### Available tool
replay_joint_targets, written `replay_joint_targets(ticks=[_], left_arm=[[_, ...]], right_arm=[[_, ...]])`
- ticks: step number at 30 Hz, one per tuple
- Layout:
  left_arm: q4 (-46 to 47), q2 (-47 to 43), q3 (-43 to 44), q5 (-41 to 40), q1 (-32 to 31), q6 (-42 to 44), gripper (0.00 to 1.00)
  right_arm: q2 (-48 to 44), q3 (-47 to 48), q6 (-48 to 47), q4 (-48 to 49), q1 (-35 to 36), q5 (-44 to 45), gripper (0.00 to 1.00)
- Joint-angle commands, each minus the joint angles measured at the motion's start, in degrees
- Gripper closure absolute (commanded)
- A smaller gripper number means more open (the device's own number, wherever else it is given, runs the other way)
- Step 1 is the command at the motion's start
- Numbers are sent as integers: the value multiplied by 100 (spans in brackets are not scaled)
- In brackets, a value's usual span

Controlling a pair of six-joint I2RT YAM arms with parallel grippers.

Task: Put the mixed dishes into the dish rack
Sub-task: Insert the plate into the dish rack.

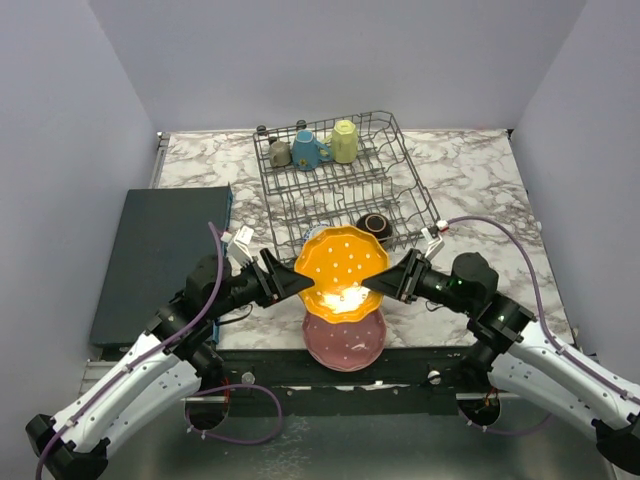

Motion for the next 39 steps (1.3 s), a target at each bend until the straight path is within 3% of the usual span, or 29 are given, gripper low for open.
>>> replay_joint_targets(ticks=[1, 22, 31, 39], left_arm=[[-112, 45, 336, -198, -33, 348, 35], [-1245, 764, 1248, -815, -33, 1571, 31], [-1743, 944, 1846, -1100, -29, 2259, 28], [-2119, 1019, 2218, -1163, -34, 2883, 27]], right_arm=[[52, 521, -175, 353, -2, 478, 100], [1205, 2246, -1641, -844, 2, 2014, 100], [2002, 3443, -2671, -1261, -6, 2805, 99], [2921, 4462, -3681, -1516, -261, 2906, 99]])
